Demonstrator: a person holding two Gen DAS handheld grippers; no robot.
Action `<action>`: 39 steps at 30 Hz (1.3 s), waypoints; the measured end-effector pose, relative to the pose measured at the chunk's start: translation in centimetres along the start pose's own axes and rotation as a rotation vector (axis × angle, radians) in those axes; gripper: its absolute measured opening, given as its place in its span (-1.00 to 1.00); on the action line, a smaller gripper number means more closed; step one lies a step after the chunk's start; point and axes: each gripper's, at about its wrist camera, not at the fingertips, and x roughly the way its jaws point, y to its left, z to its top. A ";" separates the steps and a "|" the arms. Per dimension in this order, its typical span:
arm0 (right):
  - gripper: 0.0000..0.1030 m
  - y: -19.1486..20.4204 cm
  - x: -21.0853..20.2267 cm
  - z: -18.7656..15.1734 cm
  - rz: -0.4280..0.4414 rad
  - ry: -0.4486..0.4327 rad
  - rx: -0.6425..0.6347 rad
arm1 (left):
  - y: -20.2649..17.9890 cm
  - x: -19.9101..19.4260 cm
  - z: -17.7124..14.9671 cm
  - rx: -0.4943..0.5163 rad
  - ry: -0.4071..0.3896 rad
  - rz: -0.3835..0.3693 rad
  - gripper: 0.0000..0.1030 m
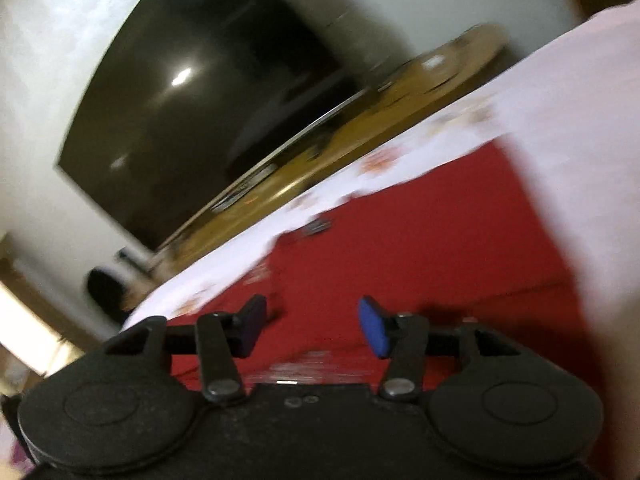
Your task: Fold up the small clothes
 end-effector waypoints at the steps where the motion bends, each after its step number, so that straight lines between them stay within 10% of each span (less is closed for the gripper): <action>1: -0.12 0.9 1.8 -0.1 0.024 0.025 -0.003 | 1.1 0.5 0.0 -0.003 0.017 0.019 0.28; 8: -0.26 3.7 11.0 -1.0 0.006 0.170 0.047 | 3.3 3.5 0.5 -0.038 0.043 -0.013 0.28; 13: -0.89 4.8 12.9 -1.0 -0.026 0.163 0.016 | 2.6 3.6 -0.3 0.038 0.048 0.018 0.28; 20: -0.89 5.6 7.1 0.6 -0.083 -0.016 -0.140 | 1.4 3.4 -0.3 0.125 0.043 0.061 0.28; 24: -0.89 3.5 2.7 2.1 -0.158 -0.078 -0.196 | 1.9 3.3 0.3 0.102 0.041 0.072 -0.28; 39: -0.89 -0.1 1.4 3.0 -0.235 -0.071 -0.239 | 2.1 3.0 0.6 0.060 0.060 0.030 -0.35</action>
